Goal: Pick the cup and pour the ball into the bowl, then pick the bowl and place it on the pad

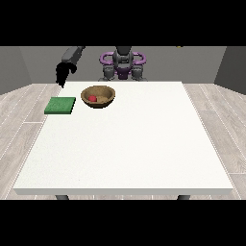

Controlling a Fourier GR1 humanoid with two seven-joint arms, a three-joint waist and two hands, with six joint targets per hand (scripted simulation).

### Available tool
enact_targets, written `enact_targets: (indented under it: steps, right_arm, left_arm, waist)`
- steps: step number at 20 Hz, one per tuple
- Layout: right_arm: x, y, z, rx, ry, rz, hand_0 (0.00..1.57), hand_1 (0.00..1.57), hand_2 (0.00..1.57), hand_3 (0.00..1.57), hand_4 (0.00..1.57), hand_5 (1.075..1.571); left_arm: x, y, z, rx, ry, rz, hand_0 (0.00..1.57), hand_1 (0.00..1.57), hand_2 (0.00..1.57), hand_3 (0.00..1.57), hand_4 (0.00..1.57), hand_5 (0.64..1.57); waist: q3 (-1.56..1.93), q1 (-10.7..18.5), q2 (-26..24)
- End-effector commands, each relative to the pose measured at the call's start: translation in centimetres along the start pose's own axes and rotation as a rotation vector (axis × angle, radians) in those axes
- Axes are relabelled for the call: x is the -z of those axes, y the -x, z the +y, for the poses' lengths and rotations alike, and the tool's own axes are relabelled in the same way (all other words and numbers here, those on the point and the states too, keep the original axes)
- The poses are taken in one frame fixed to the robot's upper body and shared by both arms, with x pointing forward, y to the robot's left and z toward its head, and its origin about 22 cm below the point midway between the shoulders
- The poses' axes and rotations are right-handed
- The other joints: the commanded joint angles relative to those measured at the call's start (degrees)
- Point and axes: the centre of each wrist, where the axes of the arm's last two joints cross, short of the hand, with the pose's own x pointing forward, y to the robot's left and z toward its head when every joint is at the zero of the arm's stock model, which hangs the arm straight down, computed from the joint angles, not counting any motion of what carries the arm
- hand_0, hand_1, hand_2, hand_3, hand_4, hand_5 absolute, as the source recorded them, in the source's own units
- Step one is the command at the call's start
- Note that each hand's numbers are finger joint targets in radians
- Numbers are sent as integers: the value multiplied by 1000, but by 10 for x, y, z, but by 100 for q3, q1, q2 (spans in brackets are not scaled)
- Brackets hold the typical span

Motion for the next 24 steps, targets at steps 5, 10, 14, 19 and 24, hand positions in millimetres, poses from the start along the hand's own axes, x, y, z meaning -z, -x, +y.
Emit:
enact_targets:
  steps: [5, 10, 14, 19, 24]
  right_arm:
    - [-1, 35, 16, 74, 32, -64, 0, 0, 0, 0, 738, 1568]
    - [-2, 67, 59, 62, -8, -29, 0, 0, 0, 0, 611, 1557]
    - [19, 51, 43, 60, -24, -65, 0, 0, 0, 0, 565, 1560]
    - [13, 71, 33, 43, -8, -49, 0, 0, 0, 0, 514, 1552]
    - [19, 71, 41, 53, 11, -96, 0, 0, 0, 0, 469, 1548]
  left_arm:
    - [-11, -16, 103, -137, 49, -100, 0, 0, 0, 0, 1047, 1558]
    - [-22, -17, 131, -142, 41, -80, 0, 0, 0, 0, 984, 1552]
    - [-37, -17, 161, -140, -5, -153, 0, 0, 0, 0, 1011, 1535]
    - [-44, -26, 160, -134, 6, -119, 0, 0, 0, 0, 1018, 1538]
    - [-47, -27, 155, -133, 21, -160, 0, 0, 0, 0, 1013, 1539]
  waist:
    - [31, 168, 758]
    - [30, 69, 656]
    - [30, -35, 1067]
    - [32, -23, 975]
    - [33, 119, 1237]
